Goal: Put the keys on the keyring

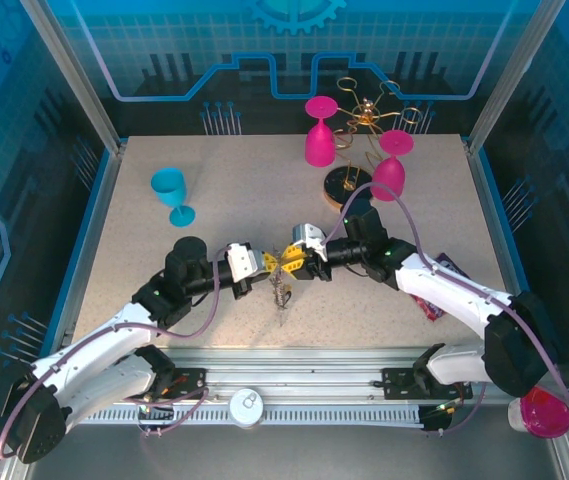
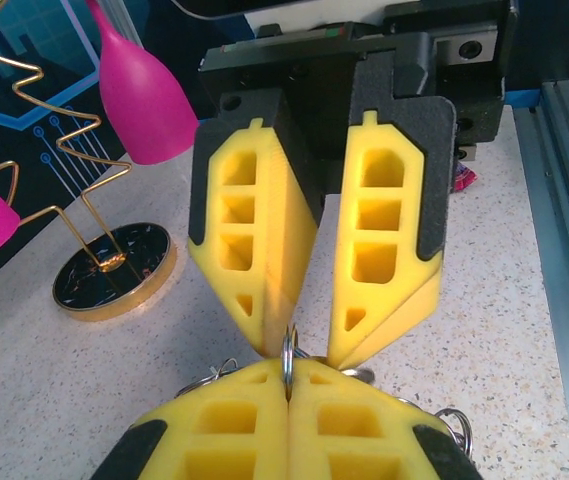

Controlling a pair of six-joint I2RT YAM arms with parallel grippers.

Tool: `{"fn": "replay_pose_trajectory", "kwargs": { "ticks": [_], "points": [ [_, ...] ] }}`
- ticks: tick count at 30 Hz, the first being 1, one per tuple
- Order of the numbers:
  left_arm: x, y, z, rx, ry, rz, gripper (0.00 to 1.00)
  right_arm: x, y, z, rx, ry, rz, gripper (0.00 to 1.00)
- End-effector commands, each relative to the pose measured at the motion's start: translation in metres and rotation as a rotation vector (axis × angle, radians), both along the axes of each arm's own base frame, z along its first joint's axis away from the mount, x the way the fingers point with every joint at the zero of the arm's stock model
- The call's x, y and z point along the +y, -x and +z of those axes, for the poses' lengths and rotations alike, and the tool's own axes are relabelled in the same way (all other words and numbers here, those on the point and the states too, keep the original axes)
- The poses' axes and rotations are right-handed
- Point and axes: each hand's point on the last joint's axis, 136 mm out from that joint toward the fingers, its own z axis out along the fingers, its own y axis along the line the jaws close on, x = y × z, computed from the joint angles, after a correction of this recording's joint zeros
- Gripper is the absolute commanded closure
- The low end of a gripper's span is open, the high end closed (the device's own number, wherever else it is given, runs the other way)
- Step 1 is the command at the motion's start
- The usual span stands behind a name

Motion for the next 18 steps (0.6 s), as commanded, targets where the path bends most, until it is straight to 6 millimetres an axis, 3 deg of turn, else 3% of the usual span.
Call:
{"fn": "replay_pose_trajectory", "kwargs": {
  "ticks": [1,9,16,18],
  "points": [
    [-0.004,0.005,0.008,-0.022,0.032,-0.042,1.00,0.008,0.003,0.016,-0.038,-0.048,0.042,0.74],
    [-0.005,0.007,0.007,-0.017,0.029,-0.049,1.00,0.009,0.005,0.018,-0.035,-0.058,0.056,0.75],
    [-0.006,0.006,0.006,0.000,0.022,-0.054,1.00,0.013,0.006,0.031,-0.051,-0.085,0.087,1.00],
    [-0.005,0.003,0.004,0.011,0.008,-0.036,1.00,0.012,0.006,0.029,-0.055,-0.070,0.087,1.00]
  ]
}}
